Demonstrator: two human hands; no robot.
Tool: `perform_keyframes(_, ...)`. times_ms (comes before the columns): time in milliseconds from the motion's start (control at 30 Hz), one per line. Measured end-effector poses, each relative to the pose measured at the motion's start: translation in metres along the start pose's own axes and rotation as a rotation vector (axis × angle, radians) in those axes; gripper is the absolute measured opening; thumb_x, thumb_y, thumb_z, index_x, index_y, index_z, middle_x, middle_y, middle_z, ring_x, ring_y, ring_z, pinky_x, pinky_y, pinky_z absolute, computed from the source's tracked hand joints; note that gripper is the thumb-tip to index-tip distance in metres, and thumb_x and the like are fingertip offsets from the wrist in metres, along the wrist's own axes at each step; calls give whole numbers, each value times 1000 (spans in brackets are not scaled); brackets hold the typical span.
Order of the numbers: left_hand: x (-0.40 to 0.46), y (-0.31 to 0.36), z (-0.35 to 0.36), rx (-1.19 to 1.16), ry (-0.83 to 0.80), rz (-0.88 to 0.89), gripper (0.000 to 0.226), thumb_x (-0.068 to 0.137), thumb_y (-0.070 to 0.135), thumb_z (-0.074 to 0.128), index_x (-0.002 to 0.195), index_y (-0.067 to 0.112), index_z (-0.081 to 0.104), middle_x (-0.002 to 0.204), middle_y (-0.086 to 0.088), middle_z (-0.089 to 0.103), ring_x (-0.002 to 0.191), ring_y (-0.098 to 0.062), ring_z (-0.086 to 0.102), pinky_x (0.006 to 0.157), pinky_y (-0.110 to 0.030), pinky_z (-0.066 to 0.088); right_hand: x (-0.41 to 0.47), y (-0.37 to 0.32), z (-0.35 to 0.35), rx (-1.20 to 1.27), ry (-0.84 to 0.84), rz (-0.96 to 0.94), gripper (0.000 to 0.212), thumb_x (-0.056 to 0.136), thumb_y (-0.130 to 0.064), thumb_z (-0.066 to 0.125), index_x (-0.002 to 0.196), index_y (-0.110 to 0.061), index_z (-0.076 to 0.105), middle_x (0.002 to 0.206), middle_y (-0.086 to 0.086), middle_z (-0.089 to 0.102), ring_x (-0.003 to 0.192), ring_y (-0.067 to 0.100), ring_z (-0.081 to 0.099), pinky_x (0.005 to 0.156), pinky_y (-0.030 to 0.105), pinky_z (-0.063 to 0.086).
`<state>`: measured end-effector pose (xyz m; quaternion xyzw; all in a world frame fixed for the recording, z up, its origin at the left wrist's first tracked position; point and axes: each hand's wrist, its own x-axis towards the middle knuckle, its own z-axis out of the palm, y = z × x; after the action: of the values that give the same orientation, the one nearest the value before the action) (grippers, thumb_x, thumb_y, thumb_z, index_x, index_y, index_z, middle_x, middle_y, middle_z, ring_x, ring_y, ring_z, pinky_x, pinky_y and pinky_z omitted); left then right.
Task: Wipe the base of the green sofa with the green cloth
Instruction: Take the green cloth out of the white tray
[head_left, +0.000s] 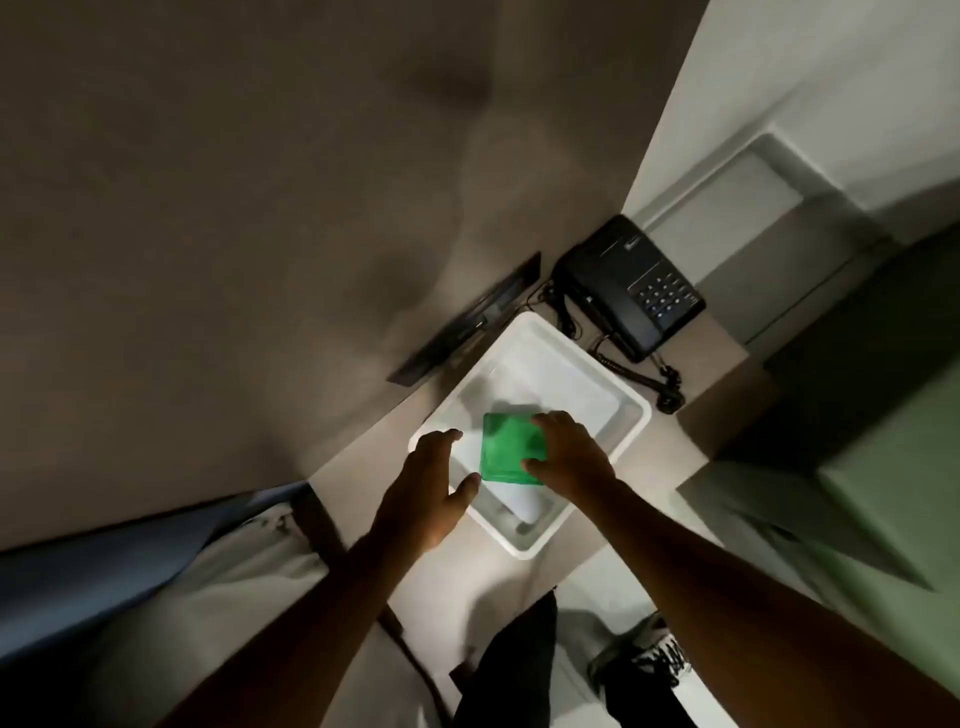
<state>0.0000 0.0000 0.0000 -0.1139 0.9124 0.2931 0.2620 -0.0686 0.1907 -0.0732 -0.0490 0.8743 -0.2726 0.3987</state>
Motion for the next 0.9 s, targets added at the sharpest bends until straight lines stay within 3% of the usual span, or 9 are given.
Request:
perform_keyframes(100, 18, -18, 11, -56, 72, -3, 56, 92, 36, 60, 141, 20, 40, 144, -1, 44, 130, -21, 47, 91, -45, 53, 33, -1, 21, -157, 74, -58, 68, 79, -27, 71, 138, -23, 39, 147, 7, 40, 132, 33, 42, 99, 52, 48)
perform_keyframes(167, 25, -26, 16, -69, 97, 4, 53, 91, 33, 62, 138, 17, 43, 141, -2, 47, 128, -22, 48, 89, -45, 54, 50, -2, 33, -302, 104, -113, 73, 75, -24, 73, 138, -25, 38, 150, 4, 40, 138, 31, 36, 105, 55, 38)
perform_keyframes(233, 32, -30, 17, -71, 117, 45, 52, 91, 31, 63, 136, 14, 46, 139, -5, 50, 128, -24, 49, 90, -45, 54, 61, -2, 46, -400, 123, -122, 73, 74, -20, 71, 139, -24, 39, 143, 6, 49, 132, 34, 42, 104, 54, 34)
perform_keyframes(367, 40, -25, 10, -43, 120, 86, 52, 91, 32, 63, 136, 14, 45, 139, -6, 50, 126, -24, 50, 90, -45, 56, 59, -7, 52, -490, 185, -123, 56, 73, -16, 66, 127, -14, 50, 126, 13, 56, 113, 40, 52, 92, 49, 39)
perform_keyframes(467, 39, -12, 5, -22, 121, 110, 53, 91, 33, 62, 137, 13, 45, 141, -8, 49, 127, -25, 49, 93, -45, 54, 43, -6, 45, -425, 206, -145, 37, 76, -14, 63, 113, -11, 61, 129, 17, 51, 111, 40, 50, 86, 46, 43)
perform_keyframes(567, 36, 1, 1, -32, 119, 120, 54, 92, 38, 59, 138, 15, 44, 143, -6, 46, 125, -23, 51, 93, -39, 53, 20, 1, 44, -307, 217, -140, 31, 81, -12, 56, 111, -8, 60, 131, 18, 52, 113, 39, 50, 86, 46, 47)
perform_keyframes(700, 30, 20, 1, -44, 118, 136, 55, 92, 46, 54, 137, 18, 43, 142, -7, 45, 125, -24, 48, 96, -38, 48, -16, 9, 34, -40, 230, -114, 35, 77, -17, 62, 111, -11, 62, 106, 16, 70, 106, 37, 57, 86, 42, 52)
perform_keyframes(900, 14, 64, 6, 24, 101, 271, 40, 95, 29, 49, 133, 17, 47, 139, -8, 49, 125, -27, 47, 102, -39, 43, -80, 26, 31, 699, 383, 41, 38, 72, -19, 79, 109, -12, 70, 98, 9, 76, 87, 21, 69, 82, 31, 56)
